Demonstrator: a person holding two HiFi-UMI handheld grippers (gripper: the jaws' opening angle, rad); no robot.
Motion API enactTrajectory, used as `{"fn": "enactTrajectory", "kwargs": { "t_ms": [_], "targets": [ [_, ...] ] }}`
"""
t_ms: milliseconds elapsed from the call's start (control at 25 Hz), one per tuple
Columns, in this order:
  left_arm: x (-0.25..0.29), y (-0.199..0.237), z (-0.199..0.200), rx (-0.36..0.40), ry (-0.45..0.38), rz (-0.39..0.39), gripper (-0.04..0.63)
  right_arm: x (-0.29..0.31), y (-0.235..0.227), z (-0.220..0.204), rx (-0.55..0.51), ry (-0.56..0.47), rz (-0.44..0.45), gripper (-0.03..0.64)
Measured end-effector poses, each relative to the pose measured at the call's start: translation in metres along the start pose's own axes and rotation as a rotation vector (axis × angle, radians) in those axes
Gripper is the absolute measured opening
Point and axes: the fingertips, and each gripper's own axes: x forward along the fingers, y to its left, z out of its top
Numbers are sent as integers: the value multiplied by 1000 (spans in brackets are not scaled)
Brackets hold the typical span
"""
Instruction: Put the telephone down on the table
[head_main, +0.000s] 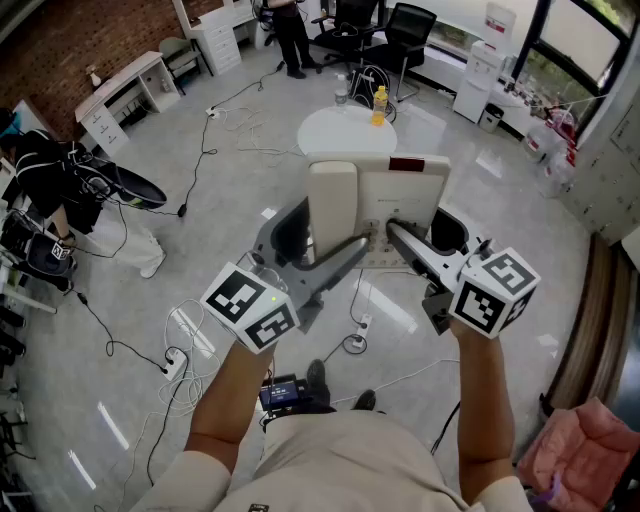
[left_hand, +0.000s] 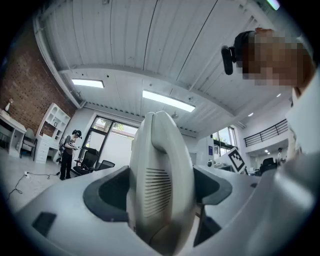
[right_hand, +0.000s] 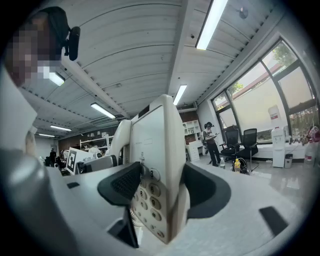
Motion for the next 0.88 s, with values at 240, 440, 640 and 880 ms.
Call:
{"fn": "enactTrajectory", "kwargs": {
  "t_ms": [240, 440, 640, 880],
  "targets": [
    [9, 17, -15, -9, 4, -10, 374, 13, -16, -12, 2, 1, -13, 262],
    [18, 57, -16, -30, 15, -29, 374, 49, -29, -11, 3, 11, -39, 264],
    [22, 93, -15, -45, 24, -56, 374, 83, -36, -11, 6, 19, -72, 264],
    [29, 129, -12, -63, 22, -86, 374, 116, -46, -6, -6, 31, -106, 265]
  ]
}}
